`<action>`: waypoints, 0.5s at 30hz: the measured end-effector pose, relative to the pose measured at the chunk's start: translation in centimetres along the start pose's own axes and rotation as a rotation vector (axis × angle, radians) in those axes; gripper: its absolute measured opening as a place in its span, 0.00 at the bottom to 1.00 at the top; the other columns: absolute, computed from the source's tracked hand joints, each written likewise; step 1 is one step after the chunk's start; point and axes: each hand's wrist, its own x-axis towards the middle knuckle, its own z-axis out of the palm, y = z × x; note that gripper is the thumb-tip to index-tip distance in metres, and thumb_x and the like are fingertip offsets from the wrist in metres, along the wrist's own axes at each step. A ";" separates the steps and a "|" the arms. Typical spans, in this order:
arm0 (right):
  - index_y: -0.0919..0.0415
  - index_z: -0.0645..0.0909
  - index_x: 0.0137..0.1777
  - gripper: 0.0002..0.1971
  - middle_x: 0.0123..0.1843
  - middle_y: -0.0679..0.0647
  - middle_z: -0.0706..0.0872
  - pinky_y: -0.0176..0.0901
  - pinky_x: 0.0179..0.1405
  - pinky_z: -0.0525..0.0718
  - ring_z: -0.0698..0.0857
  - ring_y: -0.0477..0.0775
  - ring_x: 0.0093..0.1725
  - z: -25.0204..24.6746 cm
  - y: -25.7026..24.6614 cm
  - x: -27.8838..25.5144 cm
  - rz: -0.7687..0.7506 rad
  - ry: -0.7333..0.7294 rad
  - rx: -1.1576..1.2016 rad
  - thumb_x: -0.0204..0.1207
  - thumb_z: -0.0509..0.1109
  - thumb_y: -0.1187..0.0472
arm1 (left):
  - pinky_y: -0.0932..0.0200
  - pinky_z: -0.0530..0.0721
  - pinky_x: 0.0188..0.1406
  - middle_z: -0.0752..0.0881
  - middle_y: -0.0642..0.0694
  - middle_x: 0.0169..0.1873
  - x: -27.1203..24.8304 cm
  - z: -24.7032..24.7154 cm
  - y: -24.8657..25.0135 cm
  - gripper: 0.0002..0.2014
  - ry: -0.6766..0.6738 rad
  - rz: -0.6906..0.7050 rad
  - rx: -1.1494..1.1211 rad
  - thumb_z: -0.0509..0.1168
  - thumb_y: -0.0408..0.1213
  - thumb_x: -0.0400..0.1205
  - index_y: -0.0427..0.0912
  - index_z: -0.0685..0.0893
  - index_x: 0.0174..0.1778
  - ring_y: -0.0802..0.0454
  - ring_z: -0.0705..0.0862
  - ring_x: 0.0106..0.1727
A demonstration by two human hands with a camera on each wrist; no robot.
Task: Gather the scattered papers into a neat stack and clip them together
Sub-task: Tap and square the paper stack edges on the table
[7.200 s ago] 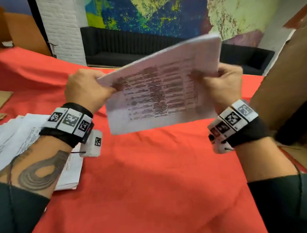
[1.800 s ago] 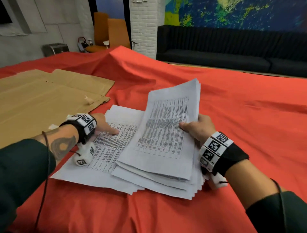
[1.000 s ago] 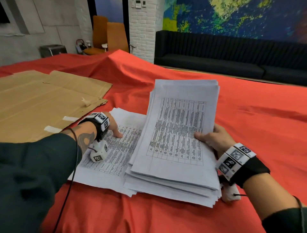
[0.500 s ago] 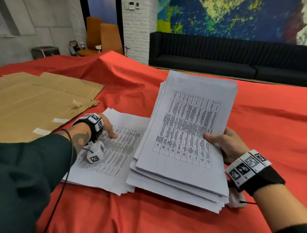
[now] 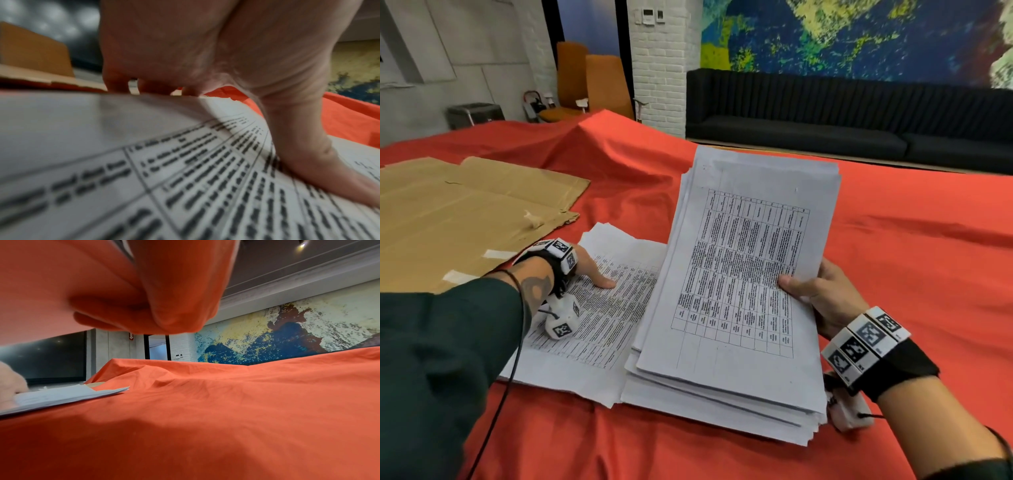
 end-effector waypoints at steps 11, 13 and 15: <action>0.67 0.82 0.66 0.22 0.57 0.64 0.93 0.62 0.54 0.91 0.93 0.66 0.54 -0.6 0.0 0.0 -0.007 0.060 -0.001 0.76 0.67 0.84 | 0.51 0.86 0.60 0.89 0.39 0.59 1.4 -1.1 -3.0 0.51 0.079 -0.027 -0.153 0.84 0.67 0.57 0.34 0.84 0.68 0.41 0.87 0.54; 0.67 0.82 0.66 0.21 0.57 0.64 0.93 0.63 0.56 0.90 0.93 0.68 0.55 -0.6 -0.1 0.0 -0.002 0.062 -0.013 0.76 0.68 0.83 | 0.51 0.87 0.57 0.91 0.40 0.53 1.9 -0.9 -3.7 0.47 0.030 0.015 -0.205 0.86 0.64 0.51 0.35 0.88 0.60 0.40 0.89 0.51; 0.67 0.82 0.67 0.21 0.57 0.64 0.93 0.61 0.55 0.91 0.93 0.68 0.55 -0.5 0.0 0.2 0.004 0.061 -0.026 0.76 0.69 0.83 | 0.45 0.89 0.56 0.93 0.38 0.47 1.7 -0.8 -3.8 0.32 0.005 0.110 -0.379 0.88 0.50 0.61 0.38 0.90 0.56 0.36 0.92 0.48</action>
